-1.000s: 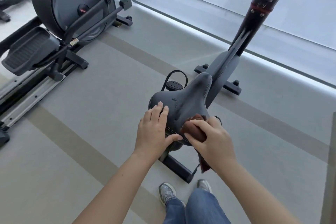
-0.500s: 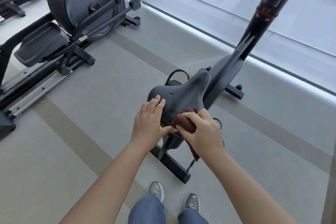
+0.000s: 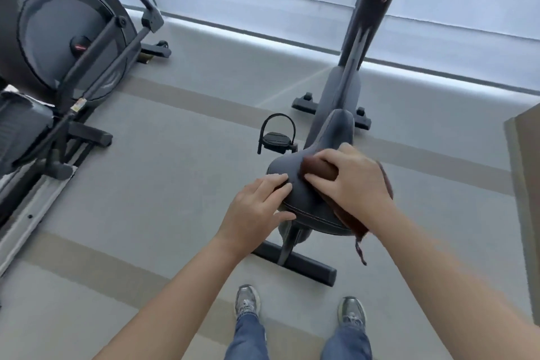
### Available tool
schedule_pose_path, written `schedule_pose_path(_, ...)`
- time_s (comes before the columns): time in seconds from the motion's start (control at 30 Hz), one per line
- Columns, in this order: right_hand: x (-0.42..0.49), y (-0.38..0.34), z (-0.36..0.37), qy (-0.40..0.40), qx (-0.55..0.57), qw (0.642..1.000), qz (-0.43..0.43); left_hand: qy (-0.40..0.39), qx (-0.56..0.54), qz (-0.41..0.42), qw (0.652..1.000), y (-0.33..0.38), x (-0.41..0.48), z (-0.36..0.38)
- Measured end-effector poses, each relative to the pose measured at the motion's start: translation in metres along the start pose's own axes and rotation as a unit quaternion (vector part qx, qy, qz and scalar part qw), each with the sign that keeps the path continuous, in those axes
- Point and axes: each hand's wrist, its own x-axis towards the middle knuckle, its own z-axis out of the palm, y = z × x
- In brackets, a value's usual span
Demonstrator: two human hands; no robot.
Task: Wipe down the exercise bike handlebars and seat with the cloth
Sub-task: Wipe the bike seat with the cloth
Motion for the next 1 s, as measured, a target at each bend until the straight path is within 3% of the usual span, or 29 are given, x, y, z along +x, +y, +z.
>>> schedule_pose_path(0.13,-0.033,-0.012,0.006,0.057,0.005,0.998,0.022,-0.003,-0.036,0.05,0.998,-0.016,0.001,-0.001)
schedule_pose_path(0.3,0.045,-0.027,0.019,0.049,-0.073,0.988,0.126,-0.023,-0.021,0.094,0.995,-0.033,0.001,-0.005)
schedule_pose_path(0.57,-0.03,-0.064,0.031,0.084,-0.021,0.996,0.019,-0.037,0.038,0.105,0.993,-0.06,-0.017,-0.024)
schedule_pose_path(0.67,0.002,-0.067,0.033,0.084,-0.036,0.993,0.076,-0.037,0.039,0.094,0.994,-0.064,-0.02,-0.03)
schedule_pose_path(0.77,0.049,-0.071,0.04,0.045,-0.129,0.984,0.114,-0.031,0.047,0.079,0.995,-0.067,-0.022,-0.036)
schedule_pose_path(0.87,0.035,-0.079,0.043,0.033,-0.152,0.985,0.076,-0.024,0.043,0.057,0.997,-0.066,-0.025,-0.039)
schedule_pose_path(1.0,-0.035,-0.09,0.047,0.063,-0.097,0.993,-0.009,-0.033,0.025,0.045,0.998,-0.066,-0.03,-0.039)
